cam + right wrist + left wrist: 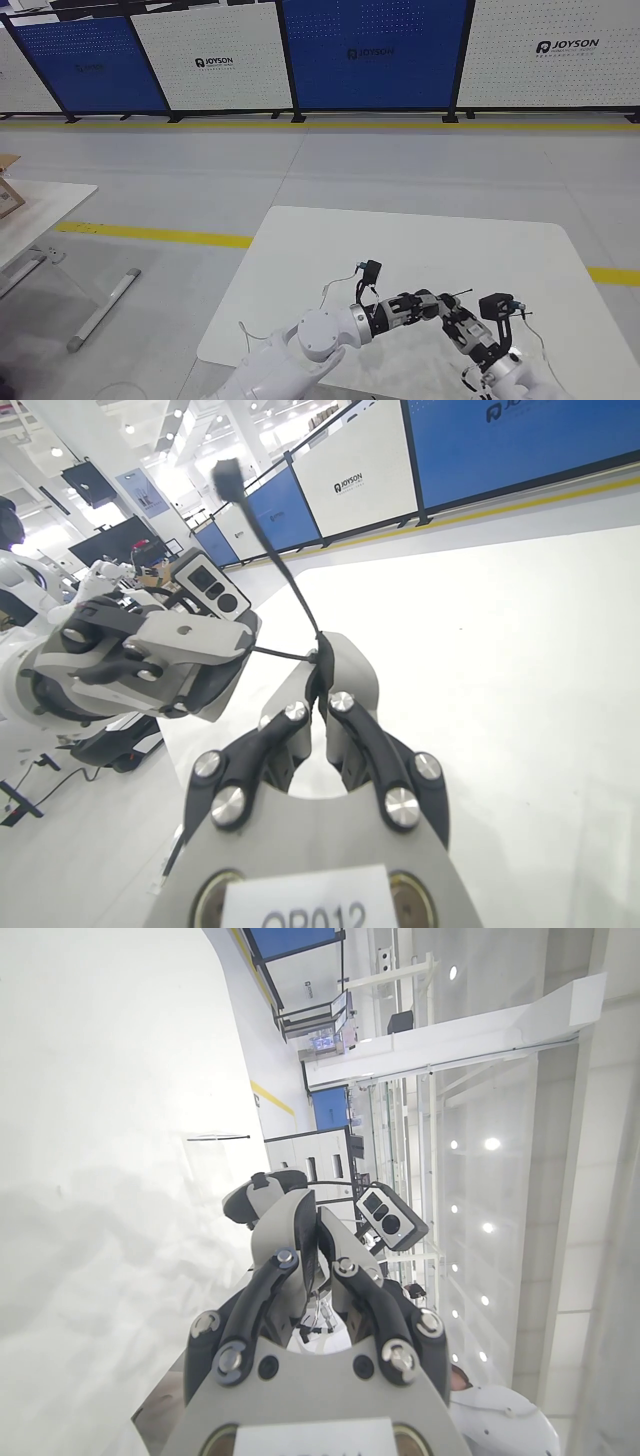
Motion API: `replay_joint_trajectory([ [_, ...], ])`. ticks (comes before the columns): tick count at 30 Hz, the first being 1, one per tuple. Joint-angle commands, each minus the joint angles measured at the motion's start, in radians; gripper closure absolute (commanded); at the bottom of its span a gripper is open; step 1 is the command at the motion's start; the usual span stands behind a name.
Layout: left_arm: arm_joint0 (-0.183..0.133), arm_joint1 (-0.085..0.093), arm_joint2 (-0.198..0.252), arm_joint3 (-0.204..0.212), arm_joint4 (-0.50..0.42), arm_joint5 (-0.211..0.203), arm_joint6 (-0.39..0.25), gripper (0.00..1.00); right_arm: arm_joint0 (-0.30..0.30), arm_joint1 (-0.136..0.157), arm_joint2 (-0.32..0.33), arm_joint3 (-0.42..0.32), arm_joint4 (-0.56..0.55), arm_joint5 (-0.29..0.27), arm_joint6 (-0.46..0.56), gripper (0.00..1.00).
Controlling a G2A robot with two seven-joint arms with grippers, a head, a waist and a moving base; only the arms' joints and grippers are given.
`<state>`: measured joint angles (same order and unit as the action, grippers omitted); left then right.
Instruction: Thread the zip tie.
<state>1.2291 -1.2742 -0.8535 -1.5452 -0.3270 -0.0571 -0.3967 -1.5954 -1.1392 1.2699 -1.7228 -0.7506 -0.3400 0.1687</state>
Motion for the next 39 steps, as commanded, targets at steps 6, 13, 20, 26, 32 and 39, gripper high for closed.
replay_joint_trajectory([
  [6, 0.005, 0.001, -0.001, -0.007, 0.002, -0.016, -0.002, 1.00, 0.006, 0.001, -0.008, 0.002, -0.010, 0.000, 0.019, 1.00],
  [13, 0.016, 0.003, -0.009, -0.019, -0.004, -0.039, -0.010, 1.00, 0.009, 0.002, -0.014, 0.007, -0.023, 0.000, 0.027, 1.00],
  [20, 0.028, 0.006, -0.018, -0.043, -0.010, -0.054, -0.014, 1.00, 0.012, 0.001, -0.018, 0.010, -0.032, 0.000, 0.033, 1.00],
  [26, 0.039, 0.009, -0.031, -0.062, -0.017, -0.063, -0.012, 1.00, 0.012, 0.001, -0.018, 0.011, -0.034, 0.000, 0.036, 1.00],
  [32, 0.046, 0.010, -0.036, -0.073, -0.022, -0.068, -0.013, 1.00, 0.013, 0.001, -0.019, 0.014, -0.035, 0.000, 0.037, 1.00],
  [39, 0.053, 0.012, -0.041, -0.087, -0.024, -0.073, -0.015, 1.00, 0.014, 0.001, -0.020, 0.017, -0.038, 0.000, 0.036, 1.00],
])
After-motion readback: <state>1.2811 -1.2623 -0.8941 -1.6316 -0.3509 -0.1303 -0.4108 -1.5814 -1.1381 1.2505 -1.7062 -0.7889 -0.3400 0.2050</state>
